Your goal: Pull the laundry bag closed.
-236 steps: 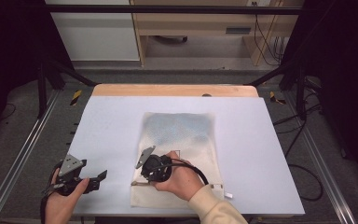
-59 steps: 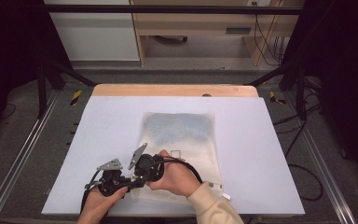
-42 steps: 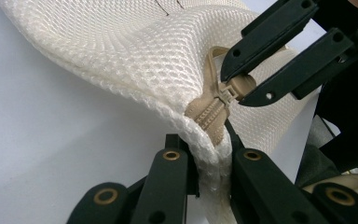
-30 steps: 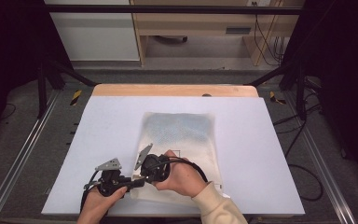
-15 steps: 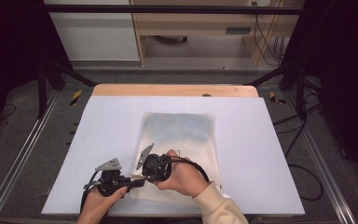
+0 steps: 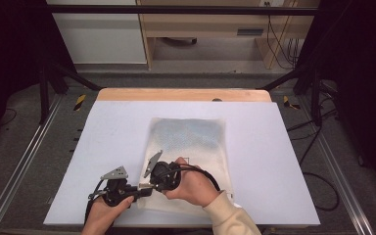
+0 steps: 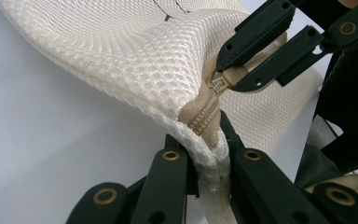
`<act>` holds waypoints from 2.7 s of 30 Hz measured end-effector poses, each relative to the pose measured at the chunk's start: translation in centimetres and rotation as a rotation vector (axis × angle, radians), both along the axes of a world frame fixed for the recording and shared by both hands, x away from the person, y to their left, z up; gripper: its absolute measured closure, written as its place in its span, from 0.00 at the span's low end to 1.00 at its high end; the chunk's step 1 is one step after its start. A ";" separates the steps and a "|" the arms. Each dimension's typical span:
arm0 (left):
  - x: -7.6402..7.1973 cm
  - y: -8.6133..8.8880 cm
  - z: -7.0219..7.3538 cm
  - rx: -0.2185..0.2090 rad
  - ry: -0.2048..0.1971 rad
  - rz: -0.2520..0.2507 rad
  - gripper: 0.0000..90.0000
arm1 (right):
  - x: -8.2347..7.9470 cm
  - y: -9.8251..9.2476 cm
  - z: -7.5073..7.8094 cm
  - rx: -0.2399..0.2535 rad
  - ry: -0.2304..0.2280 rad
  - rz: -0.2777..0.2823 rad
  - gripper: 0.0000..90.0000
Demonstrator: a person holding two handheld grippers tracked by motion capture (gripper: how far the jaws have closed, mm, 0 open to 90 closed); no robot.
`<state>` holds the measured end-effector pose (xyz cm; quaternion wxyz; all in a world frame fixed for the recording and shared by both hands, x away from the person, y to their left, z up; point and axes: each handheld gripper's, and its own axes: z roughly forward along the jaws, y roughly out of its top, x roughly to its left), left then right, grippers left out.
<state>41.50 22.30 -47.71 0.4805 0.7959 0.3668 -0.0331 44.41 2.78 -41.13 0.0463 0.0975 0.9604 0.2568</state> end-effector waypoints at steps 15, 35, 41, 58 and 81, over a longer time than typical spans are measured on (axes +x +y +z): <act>0.0 -0.1 0.0 0.002 -0.001 -0.002 0.95 | 0.0 -0.1 0.0 -0.006 0.003 -0.003 0.91; -0.1 -0.2 0.1 0.006 -0.007 -0.011 0.95 | 0.0 -0.7 -0.1 -0.007 0.012 -0.010 0.91; -0.2 -0.2 0.1 0.005 -0.010 -0.010 0.95 | 0.1 -1.0 -0.1 -0.011 0.012 -0.012 0.91; -0.2 -0.2 0.2 -0.012 -0.005 -0.013 0.95 | 0.2 -1.7 0.0 -0.018 0.016 -0.025 0.91; -0.2 -0.2 0.2 -0.011 -0.002 -0.017 0.95 | 0.3 -2.2 0.1 -0.017 0.022 -0.033 0.91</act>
